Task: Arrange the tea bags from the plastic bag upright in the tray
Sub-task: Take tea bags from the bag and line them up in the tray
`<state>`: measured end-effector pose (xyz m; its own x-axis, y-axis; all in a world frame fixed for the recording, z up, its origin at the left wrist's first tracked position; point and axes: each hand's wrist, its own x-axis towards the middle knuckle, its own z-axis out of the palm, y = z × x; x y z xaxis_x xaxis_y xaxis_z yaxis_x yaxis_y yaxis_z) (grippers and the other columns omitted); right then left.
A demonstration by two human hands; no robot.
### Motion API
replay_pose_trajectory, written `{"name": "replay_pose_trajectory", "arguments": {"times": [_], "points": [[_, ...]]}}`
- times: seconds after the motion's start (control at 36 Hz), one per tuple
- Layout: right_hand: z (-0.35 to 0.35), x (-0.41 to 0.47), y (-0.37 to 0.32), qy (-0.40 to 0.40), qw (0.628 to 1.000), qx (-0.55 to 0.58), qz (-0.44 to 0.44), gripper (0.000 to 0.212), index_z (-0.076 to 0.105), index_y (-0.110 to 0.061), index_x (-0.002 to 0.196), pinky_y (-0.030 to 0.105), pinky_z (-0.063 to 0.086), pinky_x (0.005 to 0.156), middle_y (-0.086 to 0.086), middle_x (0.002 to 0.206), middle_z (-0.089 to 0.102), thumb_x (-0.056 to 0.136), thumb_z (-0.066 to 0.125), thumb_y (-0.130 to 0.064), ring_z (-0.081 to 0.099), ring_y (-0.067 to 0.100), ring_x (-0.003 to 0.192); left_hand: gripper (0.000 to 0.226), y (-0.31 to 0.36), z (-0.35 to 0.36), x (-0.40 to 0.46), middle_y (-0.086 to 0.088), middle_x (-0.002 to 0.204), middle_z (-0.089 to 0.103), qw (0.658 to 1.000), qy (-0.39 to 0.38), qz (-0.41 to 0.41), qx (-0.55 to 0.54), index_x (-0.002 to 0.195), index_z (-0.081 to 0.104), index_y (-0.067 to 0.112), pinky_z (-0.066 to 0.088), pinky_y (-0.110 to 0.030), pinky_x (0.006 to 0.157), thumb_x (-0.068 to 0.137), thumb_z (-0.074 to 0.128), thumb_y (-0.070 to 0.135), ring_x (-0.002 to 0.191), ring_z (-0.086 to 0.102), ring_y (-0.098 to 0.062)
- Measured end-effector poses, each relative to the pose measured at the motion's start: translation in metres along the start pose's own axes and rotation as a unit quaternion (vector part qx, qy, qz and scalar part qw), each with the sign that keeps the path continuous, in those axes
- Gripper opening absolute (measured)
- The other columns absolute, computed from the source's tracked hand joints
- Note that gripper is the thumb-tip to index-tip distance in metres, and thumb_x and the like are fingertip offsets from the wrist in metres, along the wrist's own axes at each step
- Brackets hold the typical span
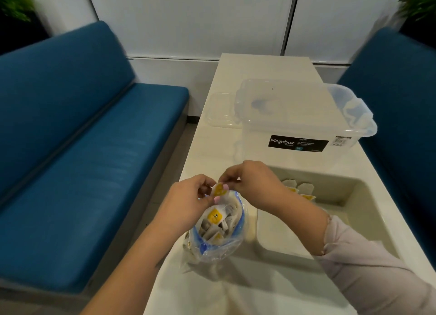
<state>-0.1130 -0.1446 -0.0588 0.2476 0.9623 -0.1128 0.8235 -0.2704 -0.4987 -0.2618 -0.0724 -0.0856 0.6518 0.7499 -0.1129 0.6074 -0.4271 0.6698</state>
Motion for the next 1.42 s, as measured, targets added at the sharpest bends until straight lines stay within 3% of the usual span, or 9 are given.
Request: {"name": "replay_pose_trajectory", "arguments": {"times": [0.19,0.33,0.47,0.58,0.78,1.0,1.17,1.33,1.42], "points": [[0.020,0.004,0.006,0.042,0.992,0.092,0.075,0.014,0.068,-0.027,0.102,0.027,0.048,0.077,-0.004,0.094,0.070,0.090,0.062,-0.029,0.062,0.013,0.088,0.003,-0.009,-0.003,0.000,0.013,0.081,0.066,0.998,0.053,-0.022,0.012,0.087,0.064,0.030,0.052,-0.022,0.070,0.086,0.067,0.029,0.077,0.061,-0.003],[0.045,0.006,0.010,-0.004,0.992,-0.122,0.012,0.027,0.066,-0.034,0.111,0.030,0.040,0.089,-0.004,0.104,0.068,0.092,0.055,-0.018,0.059,0.018,0.098,0.004,-0.016,-0.007,-0.001,0.013,0.082,0.064,0.994,0.103,-0.041,-0.007,0.086,0.062,0.030,0.050,-0.021,0.064,0.087,0.066,0.029,0.075,0.060,-0.005],[0.064,0.010,0.007,-0.029,0.947,-0.300,-0.110,0.039,0.057,-0.031,0.127,0.032,0.028,0.081,0.001,0.115,0.063,0.090,0.058,-0.019,0.053,0.022,0.105,0.004,-0.019,-0.006,-0.003,0.012,0.082,0.065,0.992,0.112,-0.049,-0.019,0.085,0.063,0.030,0.055,-0.027,0.068,0.087,0.066,0.028,0.074,0.061,-0.007],[0.072,0.012,0.003,-0.028,0.936,-0.328,-0.127,0.022,0.063,-0.017,0.107,0.032,0.025,0.076,0.005,0.105,0.062,0.088,0.054,-0.010,0.057,0.026,0.098,0.005,-0.021,-0.004,-0.004,0.012,0.083,0.066,0.992,0.108,-0.052,-0.025,0.085,0.062,0.031,0.057,-0.028,0.068,0.087,0.067,0.028,0.075,0.063,-0.007],[0.078,0.014,0.003,-0.049,0.936,-0.324,-0.128,0.020,0.063,-0.014,0.108,0.034,0.033,0.087,0.006,0.106,0.061,0.090,0.055,-0.015,0.056,0.024,0.099,0.008,-0.018,-0.002,-0.006,0.011,0.084,0.064,0.992,0.109,-0.053,-0.023,0.087,0.058,0.030,0.050,-0.016,0.063,0.087,0.066,0.026,0.074,0.062,-0.007],[0.074,0.012,0.005,-0.019,0.953,-0.276,-0.124,0.028,0.063,-0.023,0.116,0.030,0.027,0.077,0.002,0.107,0.061,0.089,0.062,-0.018,0.055,0.023,0.100,0.008,-0.016,-0.002,-0.003,0.009,0.087,0.065,0.992,0.109,-0.062,-0.030,0.089,0.060,0.030,0.056,-0.024,0.070,0.087,0.066,0.027,0.078,0.063,-0.009],[0.063,0.011,0.008,-0.009,0.975,-0.195,-0.101,0.029,0.061,-0.027,0.120,0.030,0.032,0.083,0.000,0.114,0.061,0.092,0.059,-0.021,0.055,0.021,0.105,0.009,-0.012,-0.004,0.000,0.009,0.091,0.065,0.991,0.112,-0.062,-0.037,0.095,0.059,0.028,0.057,-0.030,0.073,0.088,0.064,0.028,0.080,0.062,-0.009],[0.033,0.001,0.011,-0.010,0.997,-0.063,-0.034,0.019,0.064,-0.026,0.110,0.030,0.038,0.085,-0.002,0.106,0.065,0.092,0.058,-0.028,0.058,0.019,0.097,0.014,-0.002,-0.006,0.008,0.008,0.093,0.066,0.991,0.114,-0.049,-0.050,0.101,0.062,0.025,0.058,-0.036,0.076,0.088,0.064,0.028,0.082,0.063,-0.009],[0.014,-0.010,0.018,0.002,1.000,-0.020,-0.014,0.016,0.061,-0.024,0.106,0.026,0.037,0.073,-0.003,0.101,0.066,0.091,0.058,-0.028,0.055,0.016,0.087,0.013,0.006,-0.002,0.013,0.009,0.091,0.065,0.992,0.109,-0.037,-0.053,0.101,0.061,0.026,0.058,-0.033,0.075,0.088,0.064,0.028,0.080,0.063,-0.009]]}}
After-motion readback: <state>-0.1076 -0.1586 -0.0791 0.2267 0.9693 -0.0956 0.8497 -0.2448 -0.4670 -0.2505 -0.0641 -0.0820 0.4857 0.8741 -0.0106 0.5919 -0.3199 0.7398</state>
